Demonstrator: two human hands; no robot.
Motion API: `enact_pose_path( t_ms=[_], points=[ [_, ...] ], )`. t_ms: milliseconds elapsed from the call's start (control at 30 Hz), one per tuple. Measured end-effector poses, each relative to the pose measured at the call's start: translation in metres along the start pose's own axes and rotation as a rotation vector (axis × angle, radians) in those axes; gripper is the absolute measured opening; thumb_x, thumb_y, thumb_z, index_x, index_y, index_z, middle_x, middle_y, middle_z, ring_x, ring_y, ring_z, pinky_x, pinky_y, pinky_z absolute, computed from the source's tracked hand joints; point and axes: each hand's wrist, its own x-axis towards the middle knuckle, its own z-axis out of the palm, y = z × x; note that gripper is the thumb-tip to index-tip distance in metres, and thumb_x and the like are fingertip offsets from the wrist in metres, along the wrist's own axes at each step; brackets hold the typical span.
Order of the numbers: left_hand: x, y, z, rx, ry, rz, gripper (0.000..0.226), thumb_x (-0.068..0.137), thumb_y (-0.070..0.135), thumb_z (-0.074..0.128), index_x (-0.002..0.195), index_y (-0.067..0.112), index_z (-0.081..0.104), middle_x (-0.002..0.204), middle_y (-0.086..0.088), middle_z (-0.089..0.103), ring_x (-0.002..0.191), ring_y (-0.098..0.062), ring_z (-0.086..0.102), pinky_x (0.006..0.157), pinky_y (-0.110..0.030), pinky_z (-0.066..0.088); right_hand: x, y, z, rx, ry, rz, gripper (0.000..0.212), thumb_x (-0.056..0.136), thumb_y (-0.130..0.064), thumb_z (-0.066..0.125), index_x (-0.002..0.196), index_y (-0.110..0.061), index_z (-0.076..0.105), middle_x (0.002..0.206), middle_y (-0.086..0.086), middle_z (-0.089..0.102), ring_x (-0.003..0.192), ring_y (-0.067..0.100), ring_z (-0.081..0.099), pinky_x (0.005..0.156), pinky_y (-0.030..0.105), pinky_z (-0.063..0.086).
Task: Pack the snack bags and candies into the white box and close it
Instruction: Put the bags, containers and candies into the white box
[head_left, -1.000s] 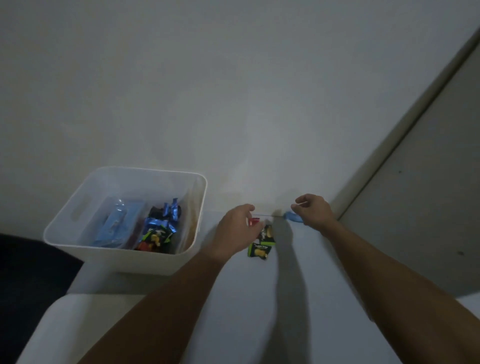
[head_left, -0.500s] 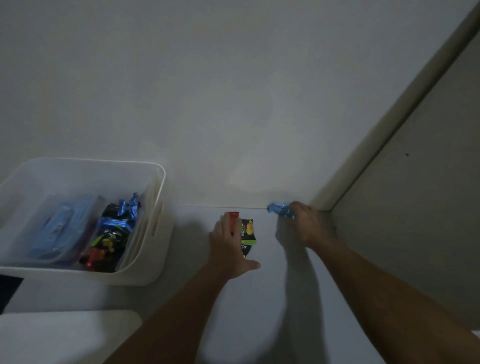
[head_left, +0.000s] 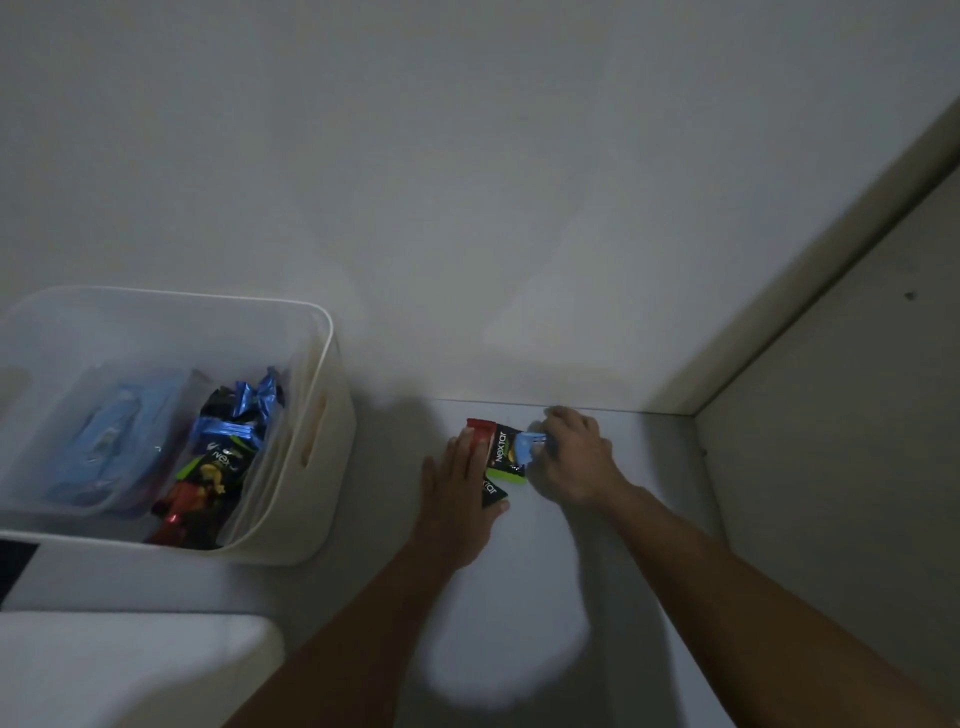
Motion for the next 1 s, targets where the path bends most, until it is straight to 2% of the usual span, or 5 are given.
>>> enact_pose_path(
  t_ms=[100,200,333,500,1000],
  points=[
    [-0.007,-0.014,0.01,-0.027,0.113,0.049,0.077,0.069,0.031,0.076,0.135,0.012,0.042,0.139,-0.011,0.051,0.127,-0.036,0.05,0.102,-0.054,0.041,0.0,-0.009,0.012,-0.026,-0.046,-0.085,0.046,0.093,-0.036,0.049,0.137,-0.028,0.04,0.149,0.0,0.033,0.138,0.026,0.026,0.107,0.048,0.023],
    [-0.017,-0.021,0.007,0.015,0.226,0.011,0.044,0.079,0.03,0.054,0.121,0.016,0.056,0.123,-0.006,0.06,0.11,-0.029,0.057,0.094,-0.038,0.038,-0.002,-0.011,0.023,-0.185,-0.111,-0.151,0.06,0.09,-0.041,0.052,0.145,-0.039,0.027,0.156,-0.002,0.023,0.141,0.028,0.018,0.108,0.05,0.021],
    [-0.03,-0.026,0.003,0.09,0.283,-0.063,0.025,0.08,0.018,0.045,0.1,0.021,0.06,0.099,-0.002,0.06,0.087,-0.026,0.055,0.071,-0.036,0.04,-0.009,-0.013,0.032,-0.293,-0.084,-0.208,0.054,0.084,-0.029,0.059,0.135,-0.036,0.042,0.15,-0.003,0.031,0.13,0.032,0.029,0.095,0.046,0.036],
    [-0.051,-0.028,-0.014,0.001,0.223,-0.053,0.05,0.05,-0.002,0.055,0.09,0.027,0.051,0.083,0.001,0.055,0.076,-0.025,0.053,0.058,-0.033,0.043,-0.023,-0.024,0.033,-0.071,-0.081,-0.203,0.033,0.067,-0.011,0.07,0.097,-0.019,0.058,0.109,0.003,0.049,0.097,0.03,0.052,0.073,0.036,0.047],
    [-0.063,-0.022,-0.204,-0.205,0.515,0.155,0.036,0.078,0.003,0.045,0.107,0.015,0.061,0.105,-0.007,0.056,0.096,-0.027,0.049,0.086,-0.04,0.042,-0.042,-0.185,-0.092,0.366,0.309,-0.196,0.009,0.079,-0.022,0.076,0.077,-0.022,0.067,0.088,0.004,0.063,0.08,0.016,0.056,0.07,0.024,0.037]
  ],
)
